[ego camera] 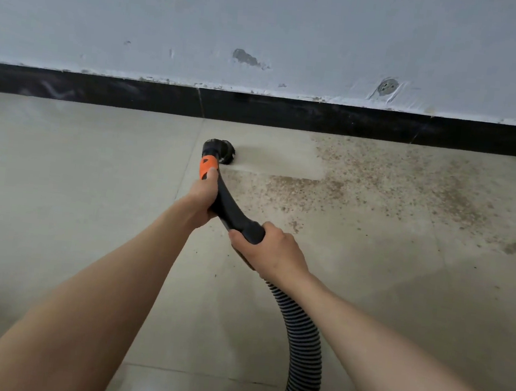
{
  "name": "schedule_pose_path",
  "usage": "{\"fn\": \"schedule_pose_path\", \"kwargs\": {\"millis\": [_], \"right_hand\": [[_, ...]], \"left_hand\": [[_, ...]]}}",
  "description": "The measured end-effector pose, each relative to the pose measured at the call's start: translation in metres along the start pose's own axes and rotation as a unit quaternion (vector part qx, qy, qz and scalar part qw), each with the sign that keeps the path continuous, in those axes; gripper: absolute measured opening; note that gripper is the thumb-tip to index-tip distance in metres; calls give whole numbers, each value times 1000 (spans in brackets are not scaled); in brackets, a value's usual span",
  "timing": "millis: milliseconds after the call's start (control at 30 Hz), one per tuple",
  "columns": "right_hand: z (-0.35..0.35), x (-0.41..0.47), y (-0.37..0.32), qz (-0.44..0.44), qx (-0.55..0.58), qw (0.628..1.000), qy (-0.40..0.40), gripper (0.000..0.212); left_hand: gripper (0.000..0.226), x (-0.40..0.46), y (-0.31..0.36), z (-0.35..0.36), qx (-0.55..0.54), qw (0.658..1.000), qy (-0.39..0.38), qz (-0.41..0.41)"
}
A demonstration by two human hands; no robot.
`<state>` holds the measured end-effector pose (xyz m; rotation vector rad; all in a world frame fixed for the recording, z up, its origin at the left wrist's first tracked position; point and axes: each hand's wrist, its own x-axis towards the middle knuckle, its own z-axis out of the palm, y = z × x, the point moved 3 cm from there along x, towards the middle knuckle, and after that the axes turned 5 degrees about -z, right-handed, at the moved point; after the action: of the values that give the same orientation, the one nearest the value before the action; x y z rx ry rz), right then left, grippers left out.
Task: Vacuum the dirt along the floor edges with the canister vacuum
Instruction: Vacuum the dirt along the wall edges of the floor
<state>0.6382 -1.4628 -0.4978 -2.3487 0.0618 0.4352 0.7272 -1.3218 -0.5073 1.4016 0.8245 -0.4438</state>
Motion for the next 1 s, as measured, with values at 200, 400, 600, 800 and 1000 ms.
{"fn": "schedule_pose_path", "kwargs": {"millis": [200,400,600,800,1000], "right_hand": [[15,-10,-5,-34,-34,998,-28,52],[10,-24,5,-41,-27,998,-32,47],[2,-40,19,-19,-47,999,-7,48],[-13,-57,36,1,-34,999,25,50],[-24,-69,53,39,-44,997,47,53]], "left_hand": [[60,0,-21,-29,-51,998,29,1],[53,-6,-37,-23,-74,996,52,19],[57,-15,-46,-8,-37,999,20,-7],[56,-27,-53,20,-13,1000,-17,-13],[56,-36,-58,48,14,997,-71,-32]]}}
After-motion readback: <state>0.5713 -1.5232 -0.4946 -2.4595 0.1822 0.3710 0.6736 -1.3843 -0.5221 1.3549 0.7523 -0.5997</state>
